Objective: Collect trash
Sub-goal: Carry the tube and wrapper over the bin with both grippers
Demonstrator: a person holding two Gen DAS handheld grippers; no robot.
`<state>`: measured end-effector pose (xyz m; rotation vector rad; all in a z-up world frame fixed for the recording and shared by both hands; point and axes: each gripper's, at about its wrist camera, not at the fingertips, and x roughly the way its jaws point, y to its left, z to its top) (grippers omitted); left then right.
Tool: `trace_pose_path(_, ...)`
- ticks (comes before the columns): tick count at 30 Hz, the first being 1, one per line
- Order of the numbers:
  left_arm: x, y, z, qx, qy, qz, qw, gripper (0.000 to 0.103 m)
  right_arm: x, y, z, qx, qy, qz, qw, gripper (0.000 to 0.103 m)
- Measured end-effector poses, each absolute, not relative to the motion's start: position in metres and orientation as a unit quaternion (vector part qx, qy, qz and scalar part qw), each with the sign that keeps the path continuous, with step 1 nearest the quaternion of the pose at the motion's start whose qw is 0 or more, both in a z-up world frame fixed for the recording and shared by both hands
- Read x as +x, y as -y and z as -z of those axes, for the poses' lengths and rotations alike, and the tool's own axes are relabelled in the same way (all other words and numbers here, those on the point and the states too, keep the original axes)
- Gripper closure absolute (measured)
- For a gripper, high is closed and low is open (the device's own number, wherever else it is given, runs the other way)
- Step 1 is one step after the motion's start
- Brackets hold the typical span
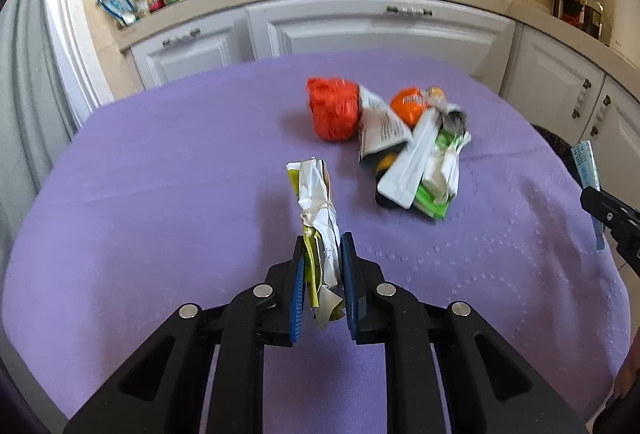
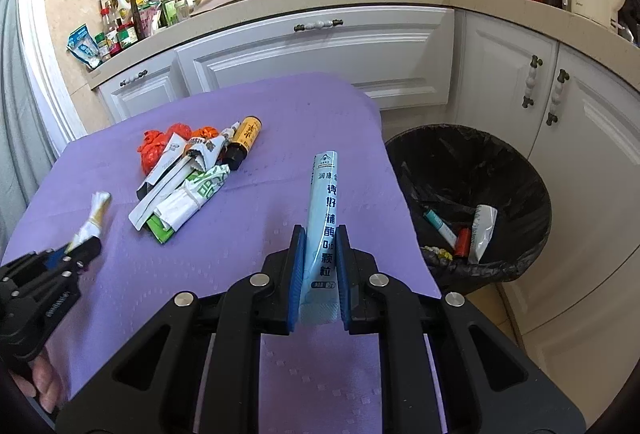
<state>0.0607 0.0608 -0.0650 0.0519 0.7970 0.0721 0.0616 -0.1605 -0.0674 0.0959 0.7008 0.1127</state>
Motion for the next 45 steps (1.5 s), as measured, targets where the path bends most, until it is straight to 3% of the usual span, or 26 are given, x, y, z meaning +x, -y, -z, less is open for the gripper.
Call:
trace_pose_path(24,0.103,0.05,0.015,0.041,-0.285,0.091,0.953,0.086,0.089,0.248,0.04,0.05,-0.292,0.04,0.954,0.088)
trace_pose_path(45,0.143,0.15,0.038,0.076,-0.306,0.145,0.938,0.086,0.115,0.313,0.055,0.064,-0.29,0.075,0.952,0.088)
